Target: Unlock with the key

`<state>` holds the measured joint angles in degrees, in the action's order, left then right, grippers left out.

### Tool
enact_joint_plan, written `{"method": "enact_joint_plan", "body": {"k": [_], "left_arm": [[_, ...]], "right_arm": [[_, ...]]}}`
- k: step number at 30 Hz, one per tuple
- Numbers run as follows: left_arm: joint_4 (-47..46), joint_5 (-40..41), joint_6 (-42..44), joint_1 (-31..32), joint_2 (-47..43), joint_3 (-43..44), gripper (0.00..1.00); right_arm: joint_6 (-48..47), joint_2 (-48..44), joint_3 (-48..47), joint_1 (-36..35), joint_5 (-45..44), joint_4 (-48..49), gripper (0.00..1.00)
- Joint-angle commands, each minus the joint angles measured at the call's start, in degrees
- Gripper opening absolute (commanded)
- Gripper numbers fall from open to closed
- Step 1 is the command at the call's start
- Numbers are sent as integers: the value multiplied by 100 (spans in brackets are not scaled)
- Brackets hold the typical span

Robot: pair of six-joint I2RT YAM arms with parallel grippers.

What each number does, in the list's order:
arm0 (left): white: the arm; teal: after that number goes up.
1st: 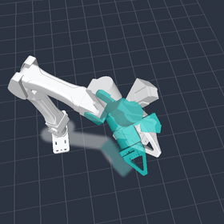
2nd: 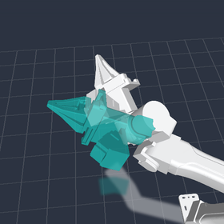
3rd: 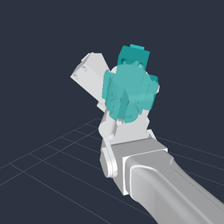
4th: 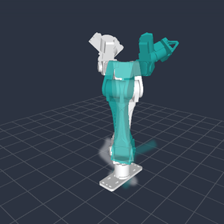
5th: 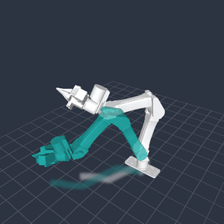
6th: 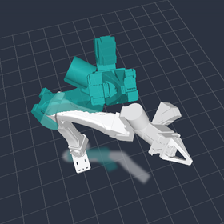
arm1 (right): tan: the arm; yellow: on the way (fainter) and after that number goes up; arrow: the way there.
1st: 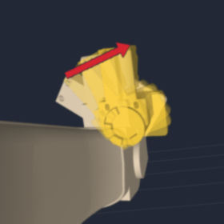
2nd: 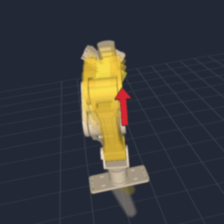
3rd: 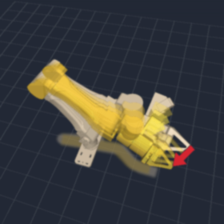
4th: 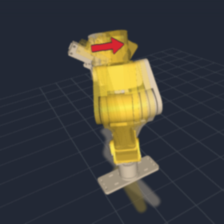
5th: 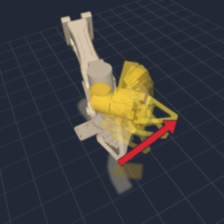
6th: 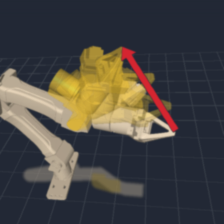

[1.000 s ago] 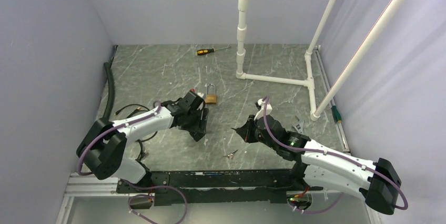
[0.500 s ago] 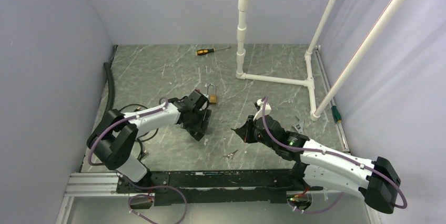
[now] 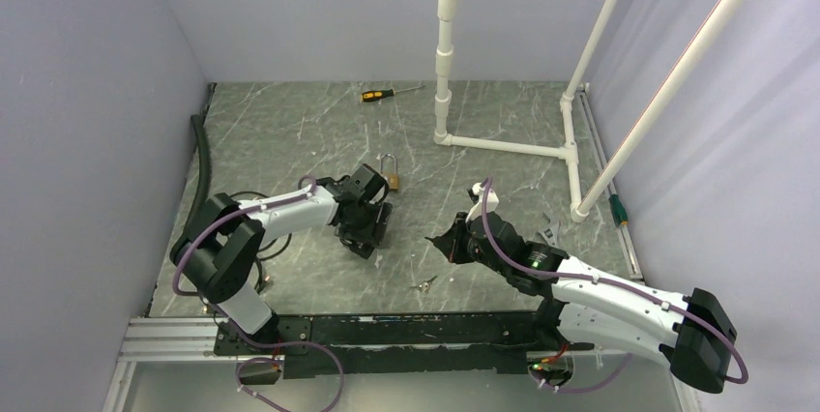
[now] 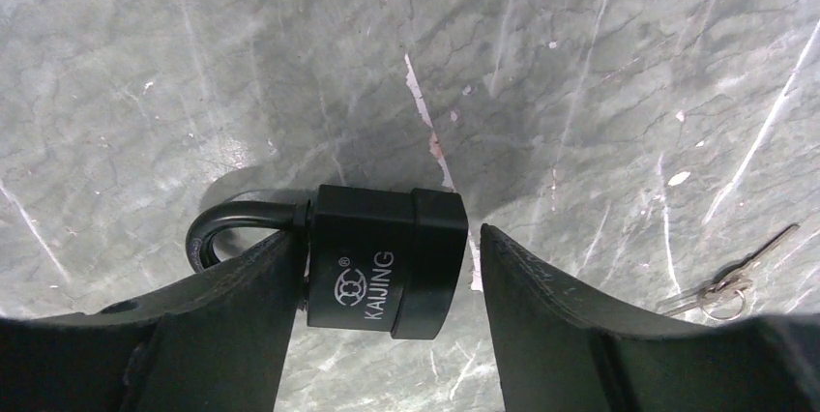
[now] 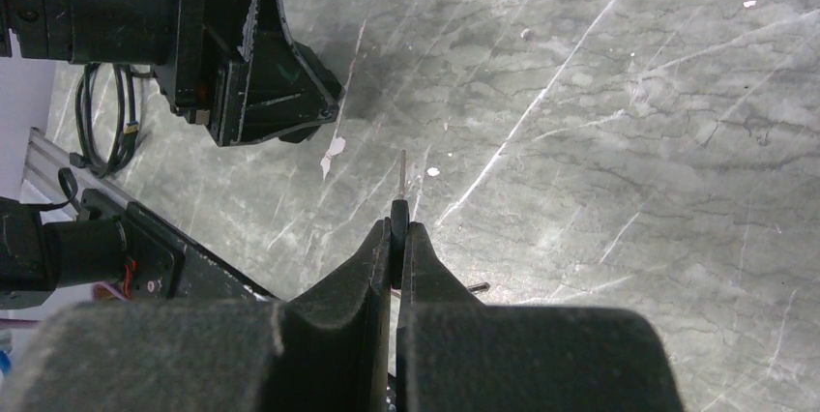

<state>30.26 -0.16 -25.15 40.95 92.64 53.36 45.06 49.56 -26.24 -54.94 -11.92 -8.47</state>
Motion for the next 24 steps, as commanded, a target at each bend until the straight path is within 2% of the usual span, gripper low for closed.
{"method": "enact_joint_plan", "body": {"k": [1, 5, 9, 18, 24], "left_arm": [[-87, -1, -59, 9, 127, 194, 74], [-61, 0, -225, 10, 99, 242, 77], [5, 292, -333, 8, 144, 306, 73], [96, 568, -437, 9, 356, 406, 54], [62, 440, -311, 22, 369, 444, 28]], "right_arm": [[-5, 10, 14, -6, -41, 251, 0], [-14, 10, 15, -6, -43, 254, 0], [-28, 26, 5, -8, -23, 262, 0], [-45, 114, -13, -7, 45, 316, 0], [-67, 155, -39, -3, 56, 312, 0]]}}
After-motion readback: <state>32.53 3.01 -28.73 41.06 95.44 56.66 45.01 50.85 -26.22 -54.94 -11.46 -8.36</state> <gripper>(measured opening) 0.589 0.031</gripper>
